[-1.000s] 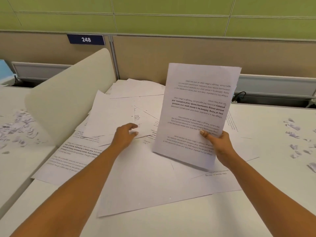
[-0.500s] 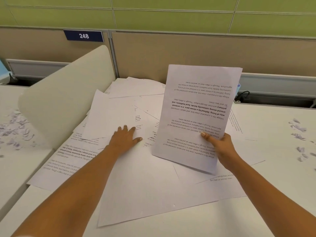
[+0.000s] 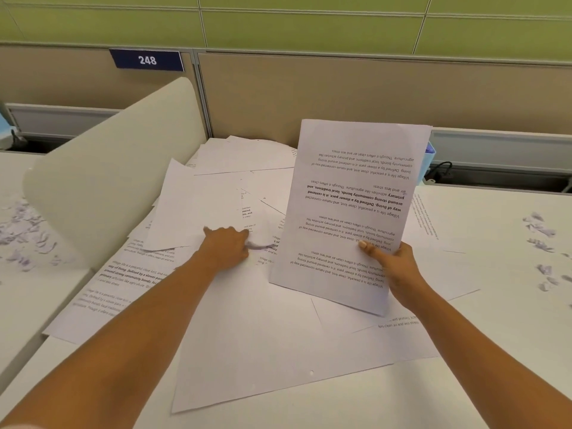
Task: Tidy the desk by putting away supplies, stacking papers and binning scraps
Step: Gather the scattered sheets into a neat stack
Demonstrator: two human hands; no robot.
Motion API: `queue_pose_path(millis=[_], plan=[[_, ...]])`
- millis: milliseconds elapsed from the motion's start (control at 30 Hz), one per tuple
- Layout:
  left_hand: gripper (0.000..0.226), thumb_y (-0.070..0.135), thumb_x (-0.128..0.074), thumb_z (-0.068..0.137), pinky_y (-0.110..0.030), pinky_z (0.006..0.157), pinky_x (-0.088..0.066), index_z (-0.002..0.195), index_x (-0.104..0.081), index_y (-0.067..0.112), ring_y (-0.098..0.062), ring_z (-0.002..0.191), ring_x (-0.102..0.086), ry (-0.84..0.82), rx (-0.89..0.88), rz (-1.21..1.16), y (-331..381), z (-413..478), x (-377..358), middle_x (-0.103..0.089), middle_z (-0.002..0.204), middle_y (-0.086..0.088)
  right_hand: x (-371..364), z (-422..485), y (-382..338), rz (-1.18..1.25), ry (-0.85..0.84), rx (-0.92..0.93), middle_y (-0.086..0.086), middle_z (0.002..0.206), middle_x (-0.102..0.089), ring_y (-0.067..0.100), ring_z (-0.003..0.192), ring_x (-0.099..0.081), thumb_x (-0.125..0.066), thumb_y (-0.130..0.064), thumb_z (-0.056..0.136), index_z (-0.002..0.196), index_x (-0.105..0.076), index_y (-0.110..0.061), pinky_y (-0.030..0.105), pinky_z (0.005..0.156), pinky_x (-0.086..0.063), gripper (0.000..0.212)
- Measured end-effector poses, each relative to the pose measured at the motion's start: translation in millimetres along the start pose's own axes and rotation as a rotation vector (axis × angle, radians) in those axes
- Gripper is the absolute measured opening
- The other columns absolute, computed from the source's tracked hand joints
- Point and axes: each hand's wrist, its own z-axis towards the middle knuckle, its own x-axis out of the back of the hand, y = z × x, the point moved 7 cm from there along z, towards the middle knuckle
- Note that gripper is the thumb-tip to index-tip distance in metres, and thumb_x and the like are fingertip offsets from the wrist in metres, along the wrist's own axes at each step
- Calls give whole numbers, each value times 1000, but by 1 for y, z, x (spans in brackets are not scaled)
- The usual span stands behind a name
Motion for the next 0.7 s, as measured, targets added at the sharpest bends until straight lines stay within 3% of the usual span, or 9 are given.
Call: queue_pose_path(millis=[67, 200, 300, 367, 433, 467, 533, 633, 700], plan=[[34, 14, -33, 95, -57, 106, -27, 126, -44, 12, -26, 122, -44, 24, -1, 83, 8, 2, 2, -53, 121, -7, 1, 1, 1, 4, 21, -15, 8, 99, -71, 28, 90, -69, -73, -15, 76, 100, -64, -13, 44, 77, -57, 26], [36, 12, -30, 96, -59, 110, -12, 125, -52, 12, -22, 140, -23, 101, 37, 101, 18, 1, 10, -47, 133, -5, 4, 4, 1, -21, 28, -31, 4, 94, -71, 21, 79, -70, -67, -11, 82, 101, -63, -12, 36, 66, -60, 19], [40, 22, -25, 100, -51, 114, -9, 117, -60, 13, -21, 136, -33, 220, 57, -46, 30, -11, 19, -57, 124, -3, 8, 7, 3, -16, 8, -70, 3, 93, -69, 21, 79, -68, -61, -6, 87, 103, -60, -13, 32, 62, -60, 18], [39, 22, -28, 100, -47, 113, -17, 104, -65, 9, -25, 117, -53, 384, 74, -178, 41, -25, 31, -67, 104, -6, 11, 8, 7, -14, -5, -112, 6, 98, -68, 25, 84, -67, -56, -3, 89, 109, -57, -11, 37, 69, -59, 22], [43, 23, -29, 100, -44, 101, -38, 89, -67, 6, -30, 84, -66, 536, 93, -341, 48, -40, 44, -69, 79, -13, 15, 9, 11, -25, -9, -158, 14, 109, -66, 33, 95, -64, -53, -1, 91, 116, -54, -8, 47, 81, -55, 27], [43, 24, -28, 100, -41, 86, -46, 90, -66, 5, -32, 76, -66, 536, 94, -411, 53, -47, 47, -68, 75, -16, 17, 9, 13, -32, -11, -178, 16, 115, -64, 36, 101, -62, -51, -1, 92, 119, -53, -7, 50, 86, -52, 29], [40, 26, -26, 102, -33, 66, -40, 106, -62, 10, -34, 79, -65, 486, 98, -474, 66, -57, 53, -68, 85, -17, 20, 9, 14, -33, -14, -207, 19, 121, -61, 38, 107, -60, -49, 0, 93, 125, -50, -5, 52, 89, -50, 33], [40, 32, -24, 102, -30, 67, -40, 130, -51, 22, -29, 91, -64, 470, 72, -485, 87, -67, 65, -68, 103, -9, 20, 6, 14, -21, -33, -246, 18, 122, -59, 38, 107, -59, -46, -2, 95, 129, -47, -5, 47, 81, -53, 34], [39, 33, -28, 101, -28, 63, -44, 129, -54, 24, -23, 83, -67, 555, 8, -489, 100, -76, 75, -71, 99, -4, 18, 3, 14, 8, -63, -267, 17, 120, -60, 35, 101, -61, -44, -4, 96, 128, -47, -6, 43, 74, -58, 32]])
